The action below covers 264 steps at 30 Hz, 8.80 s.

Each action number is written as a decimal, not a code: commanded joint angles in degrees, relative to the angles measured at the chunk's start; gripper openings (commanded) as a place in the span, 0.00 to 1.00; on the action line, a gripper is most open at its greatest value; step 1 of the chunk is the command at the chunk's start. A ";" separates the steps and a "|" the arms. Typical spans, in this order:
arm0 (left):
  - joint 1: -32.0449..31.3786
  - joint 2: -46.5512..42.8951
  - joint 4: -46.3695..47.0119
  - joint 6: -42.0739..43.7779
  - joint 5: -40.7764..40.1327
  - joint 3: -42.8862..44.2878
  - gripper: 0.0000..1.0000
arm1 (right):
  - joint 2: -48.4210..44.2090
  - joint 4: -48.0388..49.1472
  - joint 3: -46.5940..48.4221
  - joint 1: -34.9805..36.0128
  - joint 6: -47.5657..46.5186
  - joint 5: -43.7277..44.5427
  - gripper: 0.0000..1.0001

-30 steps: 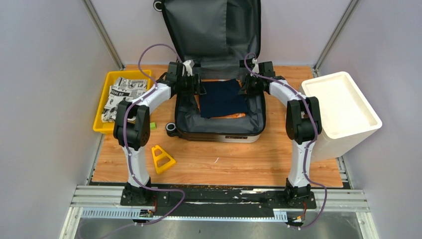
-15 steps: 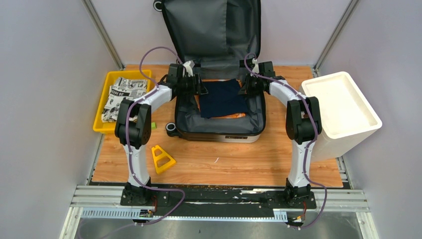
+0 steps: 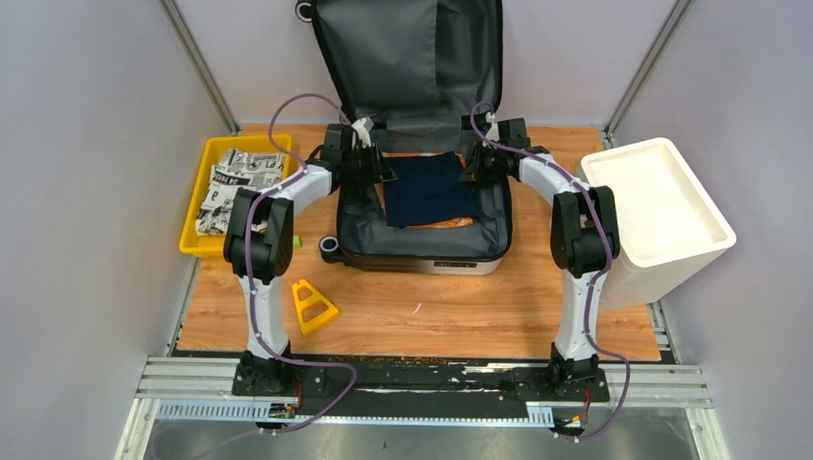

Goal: Open, take out, and arrange the luggage

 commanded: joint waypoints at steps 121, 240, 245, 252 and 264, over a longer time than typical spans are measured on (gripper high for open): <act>26.70 -26.25 -31.59 46.09 -29.52 6.37 0.00 | 20.02 39.99 30.67 34.66 28.70 7.41 0.00; -8.05 -7.08 -9.44 9.85 -3.00 -11.54 0.41 | -2.50 0.63 -2.40 4.70 -3.15 9.48 0.88; -8.43 -10.74 -12.01 9.90 -3.45 -9.28 0.50 | -0.86 0.58 -1.57 4.77 -3.00 7.81 0.88; -8.45 -14.97 -17.75 9.72 -10.86 -5.53 0.73 | 0.23 0.59 -1.09 4.77 -2.35 6.70 0.77; -8.37 -13.18 -18.95 9.37 -19.91 0.02 0.89 | -2.83 0.61 0.30 4.79 -3.97 3.13 0.00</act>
